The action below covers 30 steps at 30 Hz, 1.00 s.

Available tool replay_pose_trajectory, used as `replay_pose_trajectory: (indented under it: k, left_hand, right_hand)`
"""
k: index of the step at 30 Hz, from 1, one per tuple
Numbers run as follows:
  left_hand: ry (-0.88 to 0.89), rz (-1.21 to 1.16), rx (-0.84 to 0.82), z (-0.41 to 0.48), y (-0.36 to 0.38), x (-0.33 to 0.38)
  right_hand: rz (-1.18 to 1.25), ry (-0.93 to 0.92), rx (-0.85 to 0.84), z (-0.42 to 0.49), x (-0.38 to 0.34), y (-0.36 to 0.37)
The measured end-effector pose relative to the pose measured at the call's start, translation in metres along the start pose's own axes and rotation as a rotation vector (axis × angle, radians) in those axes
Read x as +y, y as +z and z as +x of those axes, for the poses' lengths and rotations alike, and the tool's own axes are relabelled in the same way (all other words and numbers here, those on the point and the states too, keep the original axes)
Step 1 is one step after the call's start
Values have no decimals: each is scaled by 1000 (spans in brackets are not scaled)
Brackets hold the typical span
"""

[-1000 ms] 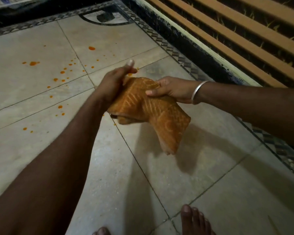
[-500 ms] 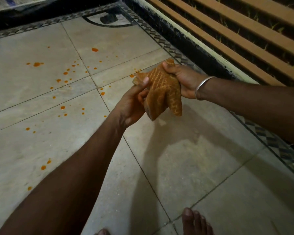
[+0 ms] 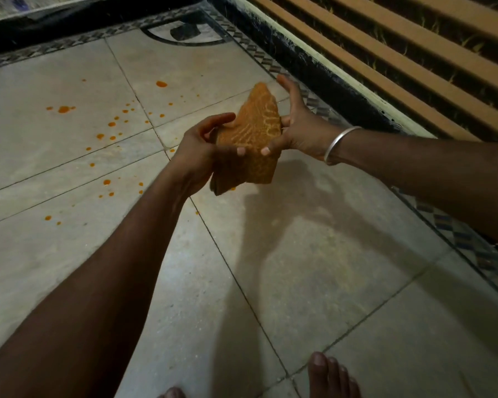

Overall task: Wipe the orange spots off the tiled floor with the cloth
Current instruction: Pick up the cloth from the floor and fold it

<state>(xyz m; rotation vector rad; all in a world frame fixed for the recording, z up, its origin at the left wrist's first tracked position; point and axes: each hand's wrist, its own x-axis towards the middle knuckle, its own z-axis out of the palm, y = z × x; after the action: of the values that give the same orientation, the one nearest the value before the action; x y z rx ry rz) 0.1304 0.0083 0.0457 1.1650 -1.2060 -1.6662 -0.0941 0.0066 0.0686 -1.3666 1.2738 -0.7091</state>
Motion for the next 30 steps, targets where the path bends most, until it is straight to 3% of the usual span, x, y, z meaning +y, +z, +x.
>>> replay_pose_trajectory:
  k: [3, 8, 13, 15, 19, 21, 23, 26, 30]
  left_hand:
    - [36, 120, 54, 2, 2, 6]
    - [-168, -329, 79, 4, 3, 8]
    - [-345, -372, 40, 5, -3, 4]
    - [-301, -342, 85, 8, -2, 5]
    - [-39, -252, 194, 15, -6, 11]
    - [89, -118, 146, 15, -9, 16]
    - [200, 207, 134, 16, -9, 21]
    - [288, 678, 258, 20, -3, 28]
    - [357, 1013, 320, 26, -5, 31]
  right_hand:
    - [-105, -31, -21, 2, 1, 4]
    - [-233, -117, 89, 9, 6, 6]
    - [-347, -219, 137, 10, -2, 6]
    - [-377, -229, 117, 10, -4, 6]
    - [-501, -206, 194, 13, -4, 6]
    - [-565, -228, 259, 15, -6, 6]
    - [-629, -248, 292, 17, -11, 3]
    - [-690, -250, 249, 19, -18, -3]
    - [-799, -229, 171, 27, -22, -8]
